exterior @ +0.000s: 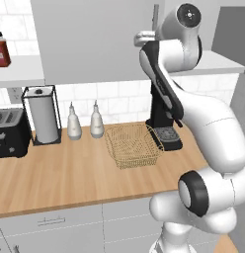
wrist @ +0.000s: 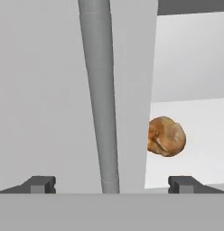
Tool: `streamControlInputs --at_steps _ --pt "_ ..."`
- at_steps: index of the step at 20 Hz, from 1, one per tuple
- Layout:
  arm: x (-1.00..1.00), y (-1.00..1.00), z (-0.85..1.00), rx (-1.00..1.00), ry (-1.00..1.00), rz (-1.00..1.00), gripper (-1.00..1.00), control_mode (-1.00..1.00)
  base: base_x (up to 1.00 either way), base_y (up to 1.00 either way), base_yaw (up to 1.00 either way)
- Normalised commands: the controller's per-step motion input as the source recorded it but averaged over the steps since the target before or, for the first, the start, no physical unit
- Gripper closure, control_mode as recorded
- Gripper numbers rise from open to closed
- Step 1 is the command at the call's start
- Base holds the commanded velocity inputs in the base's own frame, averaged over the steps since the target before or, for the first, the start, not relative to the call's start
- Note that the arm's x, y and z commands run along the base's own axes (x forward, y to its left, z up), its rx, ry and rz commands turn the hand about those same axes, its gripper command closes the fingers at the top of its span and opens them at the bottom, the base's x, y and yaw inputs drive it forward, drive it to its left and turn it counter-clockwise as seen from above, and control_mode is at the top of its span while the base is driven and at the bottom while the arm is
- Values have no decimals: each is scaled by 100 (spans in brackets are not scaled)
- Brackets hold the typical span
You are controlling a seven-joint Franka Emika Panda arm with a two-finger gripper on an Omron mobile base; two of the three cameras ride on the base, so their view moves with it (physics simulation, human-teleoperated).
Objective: Open the cabinet, pick up the bread from the cabinet and place it in the basket. Then move the basket to the dining counter.
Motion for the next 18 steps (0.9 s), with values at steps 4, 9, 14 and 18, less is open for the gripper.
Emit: streamControlInputs --at_steps 4,9,14,18 --pt "48 9 -2 0 0 0 -100 -100 0 0 0" --pt "55 5 -11 0 0 0 100 -100 0 0 0" --pt "73 7 -36 0 0 1 100 -100 0 0 0" --pt "47 38 -45 0 -9 6 100 -100 0 0 0"
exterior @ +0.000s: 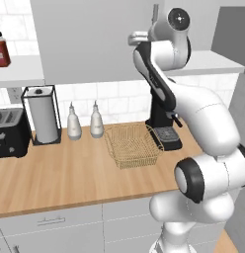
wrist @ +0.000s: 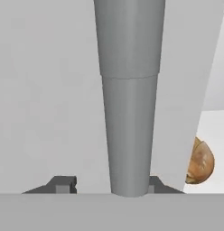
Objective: Open the cabinet, pick up the bread from the cabinet and place it in the basket. Then move the basket to the dining counter.
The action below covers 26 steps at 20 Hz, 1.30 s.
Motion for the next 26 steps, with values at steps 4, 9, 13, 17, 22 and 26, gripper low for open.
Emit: streamControlInputs --at_steps 4,9,13,17,22,26 --pt "22 90 -46 0 -10 16 100 -100 0 0 0" --pt "-20 100 -2 -2 0 25 100 -100 0 0 0" --pt "-65 100 1 -2 4 20 100 -100 0 0 0" --pt "-95 100 0 -5 0 13 100 -100 0 0 0" --pt "-79 100 0 -11 1 8 100 -100 0 0 0" --pt "-66 100 0 -13 2 1 100 -100 0 0 0"
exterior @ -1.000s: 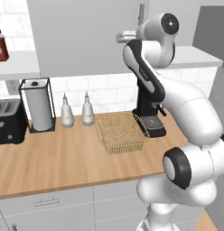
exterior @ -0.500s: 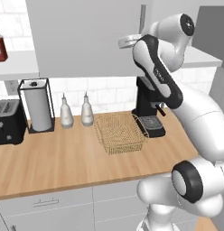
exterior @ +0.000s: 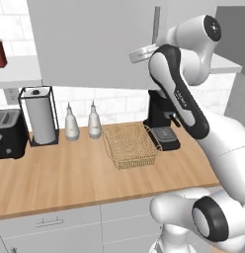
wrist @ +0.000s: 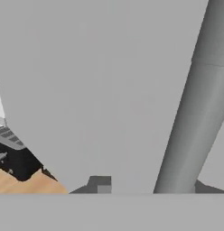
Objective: Open the cabinet, pick up the bread from the cabinet and place it in the basket. Then move the basket to the dining counter.
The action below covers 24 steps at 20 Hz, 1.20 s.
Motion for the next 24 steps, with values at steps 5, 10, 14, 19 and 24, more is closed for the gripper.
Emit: streamControlInputs --at_steps 5,10,14,19,24 --pt "-74 100 0 -9 0 0 100 -100 0 0 0" --pt "-92 100 0 -3 0 0 100 -100 0 0 0" --pt "-79 100 0 0 0 0 100 -100 0 0 0" --pt "-64 100 -2 -1 0 0 100 -100 0 0 0" --pt "-48 100 0 -2 0 0 100 -100 0 0 0"
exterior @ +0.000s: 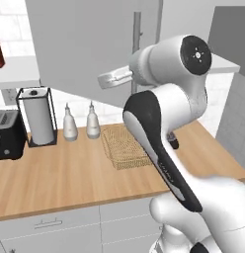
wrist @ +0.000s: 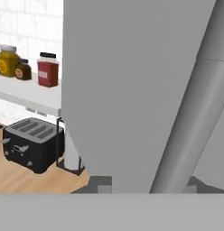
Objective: Open the cabinet, pick up the bread from the cabinet and place it in the basket. Then move the basket to the dining counter.
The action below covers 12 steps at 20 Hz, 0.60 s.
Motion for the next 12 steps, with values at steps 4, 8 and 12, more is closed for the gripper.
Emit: streamControlInputs --at_steps 4,8,12 --pt "-48 100 0 -2 0 0 100 -100 0 0 0" --pt "-37 100 0 -2 2 0 100 -100 0 0 0" --pt "-35 78 7 5 4 6 100 -100 0 0 0"
